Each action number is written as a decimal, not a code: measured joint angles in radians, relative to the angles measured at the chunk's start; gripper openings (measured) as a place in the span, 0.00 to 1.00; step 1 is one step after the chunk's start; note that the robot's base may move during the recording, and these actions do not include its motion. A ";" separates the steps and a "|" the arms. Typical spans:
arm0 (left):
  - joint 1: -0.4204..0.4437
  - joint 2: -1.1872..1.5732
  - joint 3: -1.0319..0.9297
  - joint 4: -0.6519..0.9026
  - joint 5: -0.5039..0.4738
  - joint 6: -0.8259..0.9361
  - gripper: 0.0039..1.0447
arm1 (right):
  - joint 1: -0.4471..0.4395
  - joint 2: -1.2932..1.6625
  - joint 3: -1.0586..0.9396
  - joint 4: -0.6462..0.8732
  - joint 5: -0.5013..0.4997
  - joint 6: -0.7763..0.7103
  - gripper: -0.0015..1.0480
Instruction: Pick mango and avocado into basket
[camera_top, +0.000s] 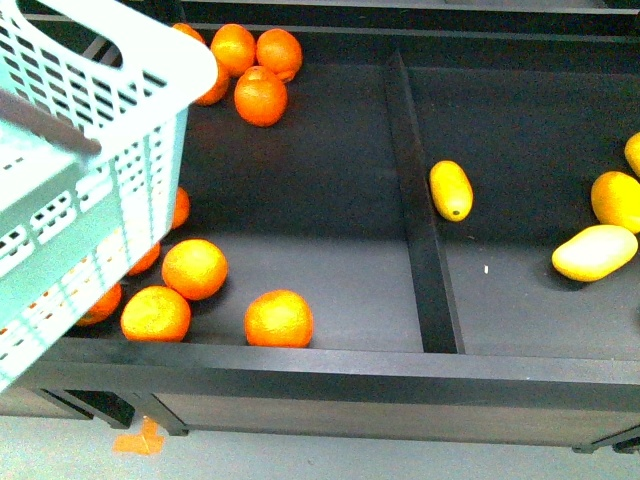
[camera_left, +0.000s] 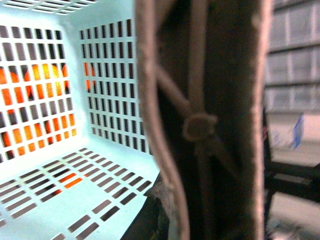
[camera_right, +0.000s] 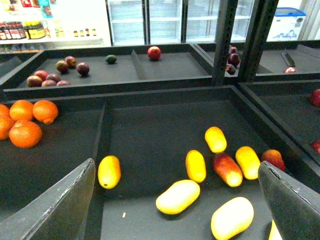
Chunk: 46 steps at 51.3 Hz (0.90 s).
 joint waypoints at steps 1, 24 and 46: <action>-0.004 0.027 0.011 0.006 0.006 0.033 0.04 | 0.000 0.000 0.000 0.000 0.000 0.000 0.92; -0.201 0.427 0.352 0.059 0.076 0.186 0.04 | 0.000 0.000 0.000 0.000 0.002 0.000 0.92; -0.447 0.528 0.436 0.091 0.157 0.094 0.04 | 0.000 0.000 0.000 0.000 0.003 0.000 0.92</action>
